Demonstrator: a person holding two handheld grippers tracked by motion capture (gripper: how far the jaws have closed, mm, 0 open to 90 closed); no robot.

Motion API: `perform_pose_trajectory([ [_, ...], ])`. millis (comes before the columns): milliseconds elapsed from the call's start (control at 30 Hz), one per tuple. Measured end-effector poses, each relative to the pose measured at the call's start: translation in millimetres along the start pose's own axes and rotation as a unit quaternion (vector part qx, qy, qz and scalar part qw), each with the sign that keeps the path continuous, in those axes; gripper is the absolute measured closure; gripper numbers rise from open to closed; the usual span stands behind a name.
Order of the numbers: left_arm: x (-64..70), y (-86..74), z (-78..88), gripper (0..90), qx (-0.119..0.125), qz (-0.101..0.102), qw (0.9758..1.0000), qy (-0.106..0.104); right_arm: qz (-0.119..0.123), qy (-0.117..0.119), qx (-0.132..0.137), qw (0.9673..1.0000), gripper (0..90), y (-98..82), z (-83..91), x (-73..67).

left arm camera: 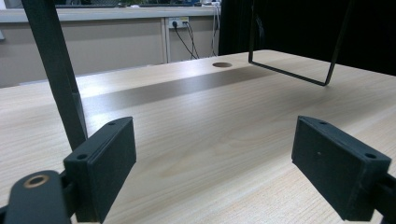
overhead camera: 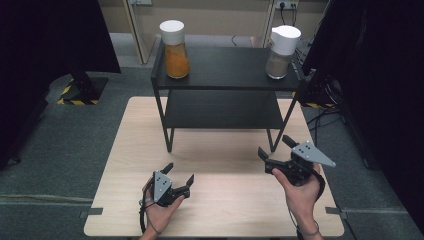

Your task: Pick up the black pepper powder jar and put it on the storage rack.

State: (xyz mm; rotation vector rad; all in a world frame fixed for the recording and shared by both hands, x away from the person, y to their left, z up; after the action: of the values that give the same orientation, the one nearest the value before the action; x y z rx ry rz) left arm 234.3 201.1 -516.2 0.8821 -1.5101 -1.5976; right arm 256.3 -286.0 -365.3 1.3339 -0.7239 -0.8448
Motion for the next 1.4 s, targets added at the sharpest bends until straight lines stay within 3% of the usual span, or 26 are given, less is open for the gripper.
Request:
perform_pose_trajectory([
  [733, 1.0, -0.1, 0.4, 13.1, 0.000, -0.001, 1.0000, 0.000, -0.027, -0.004, -0.060, 0.9978, 5.4, -98.5, 3.7, 1.4],
  [1400, 0.9, -0.5, 0.8, 13.0, 0.002, 0.000, 1.0000, 0.000, -0.019, -0.015, -0.067, 0.9975, 5.4, -122.1, 5.4, 0.5],
])
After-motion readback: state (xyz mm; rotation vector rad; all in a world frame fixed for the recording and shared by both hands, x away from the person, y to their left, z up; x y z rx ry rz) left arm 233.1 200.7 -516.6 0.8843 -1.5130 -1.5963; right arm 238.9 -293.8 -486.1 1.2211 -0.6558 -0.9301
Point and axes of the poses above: each handheld gripper's, and its own axes: z roughly backward along the jaws, y roughly out of its top, x roughly to its right, the point moved 3 cm from there along -z, roughly forward along the jaws, and after that the axes turned 5 degrees about x, right-handed, at the moved point
